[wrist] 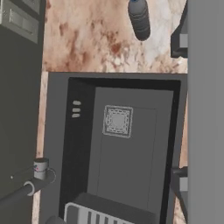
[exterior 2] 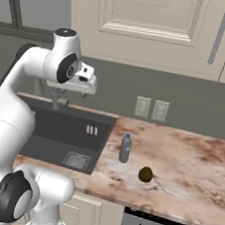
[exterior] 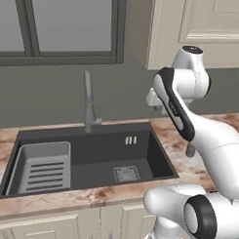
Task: Turn on the sink faucet. Then move the avocado from the counter to the sink. Turn off the sink. Move the vegetable from the sink to the pot next to the stove. Finally move the pot to the front left burner.
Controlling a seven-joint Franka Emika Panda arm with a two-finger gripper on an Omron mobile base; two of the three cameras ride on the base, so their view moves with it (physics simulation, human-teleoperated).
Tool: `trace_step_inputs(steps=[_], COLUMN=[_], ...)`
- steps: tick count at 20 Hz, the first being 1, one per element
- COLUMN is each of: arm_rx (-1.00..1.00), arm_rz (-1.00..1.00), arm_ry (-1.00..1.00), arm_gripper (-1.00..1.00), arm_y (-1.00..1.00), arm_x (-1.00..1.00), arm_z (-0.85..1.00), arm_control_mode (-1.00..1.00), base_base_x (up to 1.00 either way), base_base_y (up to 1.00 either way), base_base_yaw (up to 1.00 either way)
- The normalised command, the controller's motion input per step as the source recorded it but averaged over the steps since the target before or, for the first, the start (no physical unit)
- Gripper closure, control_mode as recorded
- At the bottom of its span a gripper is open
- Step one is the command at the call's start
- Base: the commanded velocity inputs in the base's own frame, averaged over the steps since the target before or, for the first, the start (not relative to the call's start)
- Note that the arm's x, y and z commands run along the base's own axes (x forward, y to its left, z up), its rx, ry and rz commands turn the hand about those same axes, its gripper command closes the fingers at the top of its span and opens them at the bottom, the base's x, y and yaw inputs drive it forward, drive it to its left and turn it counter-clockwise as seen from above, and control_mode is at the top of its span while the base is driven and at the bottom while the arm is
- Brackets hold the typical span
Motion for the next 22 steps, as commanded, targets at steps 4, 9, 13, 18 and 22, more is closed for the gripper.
trace_step_inputs(steps=[4, 9, 13, 18, 22], arm_rx=[0.00, 0.00, 0.00, 0.01, 0.10], arm_rz=[0.00, 0.00, 0.00, 0.11, 0.23], arm_ry=[0.00, 0.00, -0.01, -0.11, -0.25], arm_gripper=[-1.00, -1.00, -1.00, -1.00, -1.00], arm_y=[0.00, 0.00, 0.01, 0.34, 0.15], arm_x=[0.00, 0.00, -0.01, -0.06, -0.01], arm_z=[0.00, 0.00, -0.13, -0.75, -0.60], arm_control_mode=[1.00, -1.00, -1.00, -1.00, -1.00], base_base_x=[0.54, 0.06, 0.00, 0.00, 0.00], base_base_y=[0.00, 0.00, 0.00, 0.00, 0.00], base_base_yaw=[-0.01, 0.00, 0.00, 0.00, 0.00])
